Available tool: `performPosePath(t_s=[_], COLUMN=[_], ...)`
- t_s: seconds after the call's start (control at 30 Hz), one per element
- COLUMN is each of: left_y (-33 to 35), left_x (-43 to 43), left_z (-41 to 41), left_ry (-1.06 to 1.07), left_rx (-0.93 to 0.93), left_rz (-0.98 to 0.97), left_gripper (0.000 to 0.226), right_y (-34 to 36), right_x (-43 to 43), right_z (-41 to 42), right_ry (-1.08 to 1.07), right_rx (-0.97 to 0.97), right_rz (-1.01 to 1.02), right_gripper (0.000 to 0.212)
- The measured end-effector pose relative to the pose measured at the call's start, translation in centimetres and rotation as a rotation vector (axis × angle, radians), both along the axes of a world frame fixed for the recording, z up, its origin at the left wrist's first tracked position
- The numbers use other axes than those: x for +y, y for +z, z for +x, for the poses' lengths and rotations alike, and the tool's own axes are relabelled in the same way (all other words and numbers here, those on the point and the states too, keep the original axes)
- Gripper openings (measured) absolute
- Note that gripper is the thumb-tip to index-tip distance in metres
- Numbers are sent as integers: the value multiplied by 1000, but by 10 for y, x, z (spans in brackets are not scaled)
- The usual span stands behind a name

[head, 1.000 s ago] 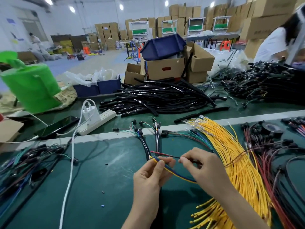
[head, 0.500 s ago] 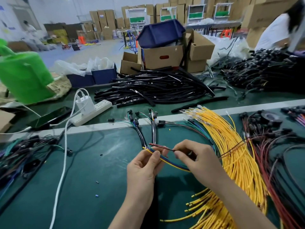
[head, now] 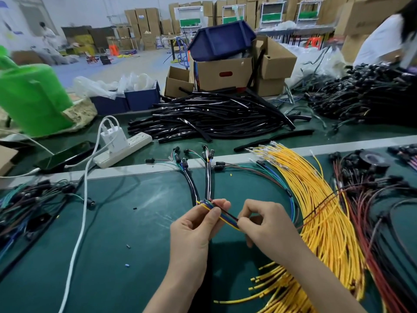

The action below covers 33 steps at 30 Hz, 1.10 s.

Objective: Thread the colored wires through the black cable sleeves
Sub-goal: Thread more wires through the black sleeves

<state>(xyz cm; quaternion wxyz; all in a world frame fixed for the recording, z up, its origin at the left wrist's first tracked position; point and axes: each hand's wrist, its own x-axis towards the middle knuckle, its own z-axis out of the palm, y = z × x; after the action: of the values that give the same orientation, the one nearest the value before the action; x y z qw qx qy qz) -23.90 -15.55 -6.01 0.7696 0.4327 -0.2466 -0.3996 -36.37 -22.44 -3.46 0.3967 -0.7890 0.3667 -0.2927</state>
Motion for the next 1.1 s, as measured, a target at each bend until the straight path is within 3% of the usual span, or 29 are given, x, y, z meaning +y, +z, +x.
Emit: performPosePath(t_s=[0.33, 0.47, 0.8, 0.9, 1.0, 1.1], left_y=[-1, -3, -7, -6, -7, -12], left_x=[1, 2, 3, 1, -2, -2], left_z=[1, 1, 9, 13, 16, 12], left_ry=[-67, -65, 7, 34, 30, 15], left_rx=[-56, -34, -55, -52, -80, -104], left_rz=[35, 38, 37, 37, 35, 42], left_gripper=[29, 32, 17, 17, 16, 17], right_y=[-2, -5, 6, 35, 81, 105], right_x=[-3, -4, 1, -2, -32, -88], right_z=[-1, -1, 2, -10, -47, -97], right_ry=[63, 99, 137, 58, -157, -406], right_rx=[31, 1, 83, 111, 28, 179], right_rz=[88, 70, -12, -88, -155, -309], right_gripper=[24, 16, 7, 9, 10, 18])
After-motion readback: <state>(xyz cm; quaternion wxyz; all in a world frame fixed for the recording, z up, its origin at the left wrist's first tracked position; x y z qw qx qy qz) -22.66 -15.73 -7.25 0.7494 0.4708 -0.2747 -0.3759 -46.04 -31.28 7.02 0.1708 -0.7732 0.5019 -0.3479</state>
